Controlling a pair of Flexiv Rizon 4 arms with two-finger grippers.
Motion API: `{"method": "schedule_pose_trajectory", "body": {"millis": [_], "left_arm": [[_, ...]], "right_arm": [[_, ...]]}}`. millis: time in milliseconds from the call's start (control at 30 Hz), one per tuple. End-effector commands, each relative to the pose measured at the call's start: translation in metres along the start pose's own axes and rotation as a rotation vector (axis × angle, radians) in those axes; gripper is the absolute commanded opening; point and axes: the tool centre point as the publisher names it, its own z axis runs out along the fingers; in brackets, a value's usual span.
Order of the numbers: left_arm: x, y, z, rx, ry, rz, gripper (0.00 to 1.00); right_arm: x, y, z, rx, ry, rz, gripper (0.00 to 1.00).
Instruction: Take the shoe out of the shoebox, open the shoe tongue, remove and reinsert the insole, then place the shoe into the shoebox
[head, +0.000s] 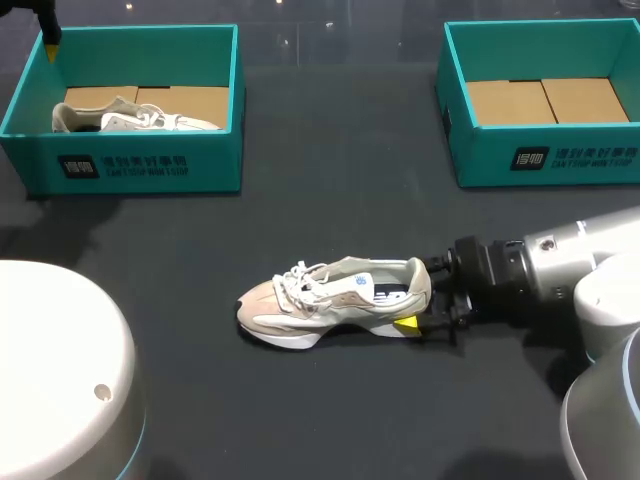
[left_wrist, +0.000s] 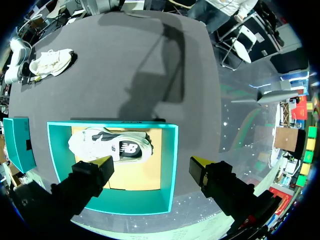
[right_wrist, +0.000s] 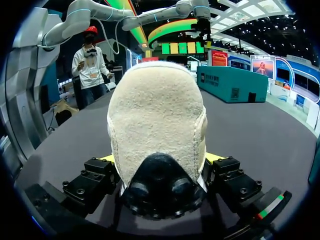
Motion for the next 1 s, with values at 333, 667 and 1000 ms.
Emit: {"method": "schedule_pose_trajectory", "body": {"millis": [333, 667, 1000], "left_arm": [[0.0, -0.001, 0.0, -0.002, 0.001, 0.0, 1.0], [-0.067, -0.08, -0.022, 0.19, -0.032, -0.458, 1.0], [-0.099, -0.119, -0.028, 0.154, -0.026, -0.712, 1.0]], "right_arm": [[0.0, 0.0, 0.004, 0.0, -0.005, -0.001, 0.0], [0.0, 0.0, 0.004, 0.0, -0.005, -0.001, 0.0], [0.0, 0.0, 0.004, 0.0, -0.005, -0.001, 0.0]]}}
